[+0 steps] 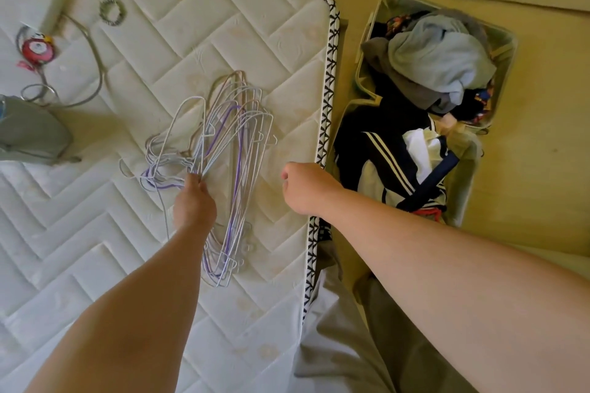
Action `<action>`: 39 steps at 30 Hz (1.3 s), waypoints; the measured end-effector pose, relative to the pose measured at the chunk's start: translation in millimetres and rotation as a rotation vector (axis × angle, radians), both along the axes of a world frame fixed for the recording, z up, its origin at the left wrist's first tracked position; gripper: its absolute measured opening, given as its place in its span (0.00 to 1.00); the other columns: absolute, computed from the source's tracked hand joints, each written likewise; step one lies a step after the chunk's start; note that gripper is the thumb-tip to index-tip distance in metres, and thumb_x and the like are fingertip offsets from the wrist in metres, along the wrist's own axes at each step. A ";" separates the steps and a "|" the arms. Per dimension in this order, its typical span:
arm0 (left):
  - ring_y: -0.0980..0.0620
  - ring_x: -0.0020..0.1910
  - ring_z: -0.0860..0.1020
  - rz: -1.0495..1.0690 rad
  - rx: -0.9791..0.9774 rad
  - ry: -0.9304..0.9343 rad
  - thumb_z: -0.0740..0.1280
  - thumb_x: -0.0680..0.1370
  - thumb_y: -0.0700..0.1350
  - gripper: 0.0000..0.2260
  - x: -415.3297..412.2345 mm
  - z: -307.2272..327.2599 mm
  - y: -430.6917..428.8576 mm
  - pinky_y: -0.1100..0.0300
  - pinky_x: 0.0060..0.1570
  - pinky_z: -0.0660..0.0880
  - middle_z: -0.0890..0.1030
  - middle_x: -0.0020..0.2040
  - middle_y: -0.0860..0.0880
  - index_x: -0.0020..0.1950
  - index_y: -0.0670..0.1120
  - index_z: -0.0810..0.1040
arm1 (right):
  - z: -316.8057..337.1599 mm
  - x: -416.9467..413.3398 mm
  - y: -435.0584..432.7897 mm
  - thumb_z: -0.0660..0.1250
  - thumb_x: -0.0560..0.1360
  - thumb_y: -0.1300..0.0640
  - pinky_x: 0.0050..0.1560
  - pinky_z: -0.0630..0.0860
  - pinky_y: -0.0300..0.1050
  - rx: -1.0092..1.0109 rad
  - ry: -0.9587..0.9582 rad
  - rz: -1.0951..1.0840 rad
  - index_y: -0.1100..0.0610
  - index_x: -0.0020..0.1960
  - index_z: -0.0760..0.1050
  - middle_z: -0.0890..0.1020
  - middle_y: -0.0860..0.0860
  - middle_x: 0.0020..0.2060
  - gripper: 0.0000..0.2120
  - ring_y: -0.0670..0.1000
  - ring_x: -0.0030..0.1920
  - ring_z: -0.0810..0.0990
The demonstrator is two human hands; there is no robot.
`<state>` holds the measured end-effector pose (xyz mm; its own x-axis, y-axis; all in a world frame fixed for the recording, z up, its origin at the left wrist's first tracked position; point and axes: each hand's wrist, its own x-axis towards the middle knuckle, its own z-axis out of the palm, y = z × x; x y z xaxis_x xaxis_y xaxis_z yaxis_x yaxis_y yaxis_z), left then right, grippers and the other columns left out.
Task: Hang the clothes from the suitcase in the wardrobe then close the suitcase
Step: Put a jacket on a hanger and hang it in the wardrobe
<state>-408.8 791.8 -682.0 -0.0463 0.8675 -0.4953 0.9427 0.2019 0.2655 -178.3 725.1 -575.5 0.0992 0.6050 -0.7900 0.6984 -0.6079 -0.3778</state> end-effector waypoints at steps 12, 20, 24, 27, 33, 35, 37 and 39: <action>0.42 0.54 0.75 -0.124 0.214 0.354 0.53 0.83 0.62 0.24 6.9 28.1 22.0 0.46 0.59 0.64 0.82 0.49 0.47 0.51 0.49 0.84 | 7.3 -15.9 11.2 0.58 0.81 0.61 0.53 0.81 0.55 0.021 0.046 0.030 0.59 0.63 0.73 0.79 0.57 0.54 0.12 0.58 0.49 0.80; 0.43 0.45 0.74 -0.428 0.552 0.208 0.63 0.82 0.58 0.20 43.4 52.2 15.5 0.49 0.51 0.63 0.81 0.38 0.50 0.40 0.47 0.85 | 9.3 -7.2 15.1 0.63 0.80 0.58 0.58 0.78 0.53 0.053 -0.008 -0.063 0.58 0.71 0.65 0.74 0.58 0.62 0.21 0.59 0.59 0.77; 0.45 0.38 0.74 -0.651 0.746 0.037 0.69 0.80 0.57 0.17 80.5 59.8 0.5 0.51 0.46 0.64 0.78 0.33 0.53 0.35 0.49 0.82 | 6.8 23.8 6.8 0.71 0.74 0.57 0.69 0.69 0.55 0.124 -0.316 -0.187 0.54 0.79 0.49 0.60 0.59 0.75 0.42 0.61 0.74 0.61; 0.47 0.36 0.73 -0.854 0.793 -0.121 0.71 0.79 0.56 0.16 126.8 71.3 -28.0 0.52 0.43 0.64 0.77 0.33 0.53 0.35 0.49 0.81 | 1.6 60.3 -7.8 0.77 0.71 0.52 0.77 0.56 0.61 0.066 -0.365 -0.138 0.50 0.81 0.33 0.47 0.58 0.81 0.58 0.61 0.80 0.48; 0.48 0.41 0.75 -1.090 0.530 -0.251 0.68 0.79 0.57 0.13 214.6 85.1 -74.2 0.54 0.46 0.66 0.79 0.38 0.53 0.42 0.50 0.83 | -13.5 129.7 -68.3 0.74 0.71 0.52 0.61 0.72 0.60 -0.115 -0.312 -0.143 0.39 0.79 0.33 0.63 0.57 0.72 0.56 0.62 0.70 0.67; 0.48 0.54 0.76 -1.132 0.359 -0.196 0.69 0.78 0.57 0.15 230.9 86.4 -79.1 0.53 0.56 0.71 0.80 0.54 0.51 0.61 0.50 0.80 | -10.8 154.5 -92.4 0.74 0.70 0.57 0.61 0.73 0.61 -0.103 -0.360 -0.191 0.41 0.78 0.41 0.63 0.58 0.69 0.51 0.63 0.69 0.64; 0.43 0.69 0.69 -1.137 0.326 -0.118 0.74 0.74 0.52 0.32 239.8 88.4 -76.7 0.48 0.69 0.67 0.70 0.70 0.46 0.76 0.49 0.67 | -8.4 178.8 -117.5 0.74 0.68 0.62 0.64 0.71 0.65 -0.097 -0.437 -0.181 0.47 0.77 0.48 0.64 0.59 0.66 0.48 0.64 0.67 0.64; 0.38 0.79 0.55 -1.104 0.356 -0.018 0.76 0.71 0.51 0.46 244.9 90.2 -65.1 0.42 0.77 0.53 0.57 0.79 0.42 0.82 0.50 0.53 | -9.2 198.3 -139.3 0.74 0.67 0.65 0.64 0.70 0.67 -0.073 -0.520 -0.123 0.49 0.75 0.52 0.66 0.59 0.62 0.45 0.63 0.64 0.68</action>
<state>-163.9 726.7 -591.9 0.8273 0.5217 -0.2082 0.5548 -0.8169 0.1574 20.1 585.8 -584.7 0.5551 0.5098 -0.6573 0.7039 -0.7089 0.0446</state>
